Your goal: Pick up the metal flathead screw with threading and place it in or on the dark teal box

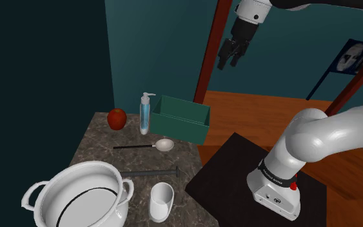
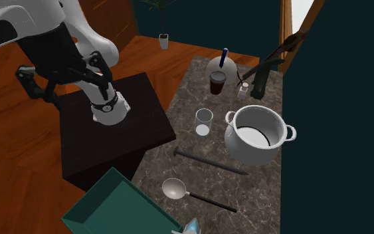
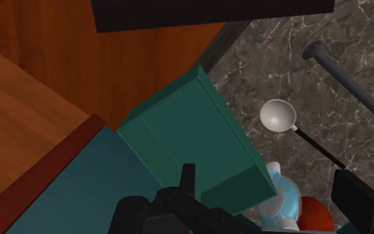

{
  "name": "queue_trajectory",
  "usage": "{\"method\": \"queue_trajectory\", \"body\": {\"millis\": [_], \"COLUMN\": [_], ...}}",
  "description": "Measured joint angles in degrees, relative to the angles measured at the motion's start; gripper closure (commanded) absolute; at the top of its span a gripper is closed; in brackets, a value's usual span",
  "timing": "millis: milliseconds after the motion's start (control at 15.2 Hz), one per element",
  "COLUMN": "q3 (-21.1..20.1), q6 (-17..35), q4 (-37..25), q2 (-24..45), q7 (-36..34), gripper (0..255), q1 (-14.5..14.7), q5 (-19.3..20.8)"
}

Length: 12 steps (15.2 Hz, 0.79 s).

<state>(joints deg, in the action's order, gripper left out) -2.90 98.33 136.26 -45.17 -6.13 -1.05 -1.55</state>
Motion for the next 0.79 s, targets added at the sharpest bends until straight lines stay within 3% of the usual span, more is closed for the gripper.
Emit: {"method": "queue_trajectory", "body": {"millis": [264, 792], "q3": [-0.4, -2.3], "q6": [3.1, 16.1], "q4": [1.2, 5.2], "q2": [2.5, 13.8], "q7": [1.3, 6.3], "gripper": [0, 0], "q1": [1.1, 5.5], "q5": [-0.6, -3.1]}}
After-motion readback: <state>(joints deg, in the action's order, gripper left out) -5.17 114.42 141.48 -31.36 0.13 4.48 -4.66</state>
